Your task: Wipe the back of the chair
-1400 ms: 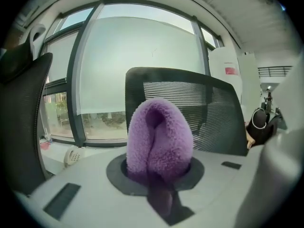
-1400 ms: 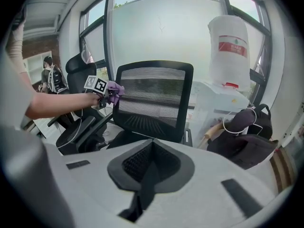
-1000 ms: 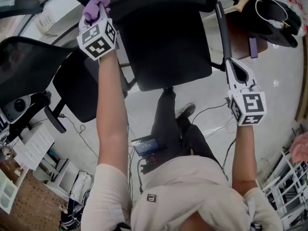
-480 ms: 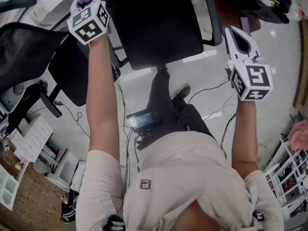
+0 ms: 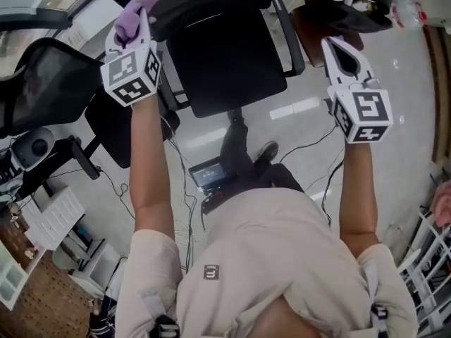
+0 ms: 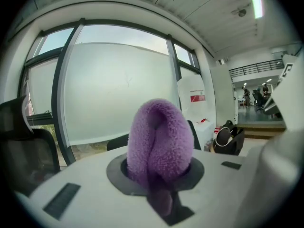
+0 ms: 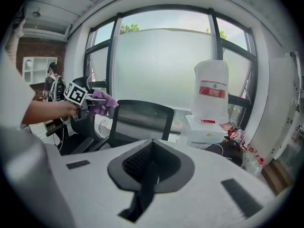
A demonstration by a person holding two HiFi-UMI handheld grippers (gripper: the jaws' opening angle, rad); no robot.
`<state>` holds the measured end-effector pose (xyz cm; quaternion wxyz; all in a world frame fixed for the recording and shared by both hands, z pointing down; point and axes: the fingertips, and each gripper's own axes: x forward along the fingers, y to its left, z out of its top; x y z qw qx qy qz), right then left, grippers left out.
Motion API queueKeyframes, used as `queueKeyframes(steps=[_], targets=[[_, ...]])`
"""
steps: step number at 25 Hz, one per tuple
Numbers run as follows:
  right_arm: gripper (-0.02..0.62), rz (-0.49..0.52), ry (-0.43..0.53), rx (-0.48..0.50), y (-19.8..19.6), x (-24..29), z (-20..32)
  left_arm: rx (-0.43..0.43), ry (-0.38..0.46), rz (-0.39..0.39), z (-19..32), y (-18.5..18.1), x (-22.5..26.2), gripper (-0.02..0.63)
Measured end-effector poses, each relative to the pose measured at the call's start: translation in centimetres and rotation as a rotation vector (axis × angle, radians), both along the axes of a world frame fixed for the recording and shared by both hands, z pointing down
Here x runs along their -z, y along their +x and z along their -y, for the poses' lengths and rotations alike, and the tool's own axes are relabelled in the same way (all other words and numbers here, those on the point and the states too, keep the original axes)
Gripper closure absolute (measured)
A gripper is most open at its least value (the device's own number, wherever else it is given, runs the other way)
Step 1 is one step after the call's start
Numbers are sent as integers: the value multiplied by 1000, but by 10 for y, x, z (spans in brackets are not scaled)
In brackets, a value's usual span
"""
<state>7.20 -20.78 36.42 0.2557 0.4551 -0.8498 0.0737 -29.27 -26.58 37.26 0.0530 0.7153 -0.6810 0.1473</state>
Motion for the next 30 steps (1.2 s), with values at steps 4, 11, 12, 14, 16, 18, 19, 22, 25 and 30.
queueKeyframes(steps=[4, 11, 12, 14, 16, 18, 19, 22, 25, 30], targets=[[601, 20, 54, -8, 14, 40, -8, -60, 81, 40, -25, 28, 67, 535], [601, 63, 172, -13, 35, 114, -29, -160, 189, 111, -77, 78, 167, 535], [601, 69, 183, -11, 37, 123, -34, -172, 200, 119, -87, 85, 178, 535], [601, 77, 200, -4, 39, 139, -45, -188, 214, 131, -107, 96, 197, 535], [601, 84, 213, 8, 38, 156, -53, -194, 223, 139, -123, 102, 214, 535], [601, 94, 227, 21, 37, 173, -61, -197, 233, 142, -140, 108, 231, 535], [601, 99, 236, 28, 36, 181, -65, -197, 242, 142, -148, 111, 239, 535], [601, 113, 261, 52, 32, 201, -78, -188, 270, 143, -175, 116, 260, 535], [601, 122, 281, 76, 31, 218, -94, -182, 290, 152, -204, 122, 275, 535], [601, 132, 310, 115, 27, 241, -119, -191, 319, 169, -244, 134, 294, 535]])
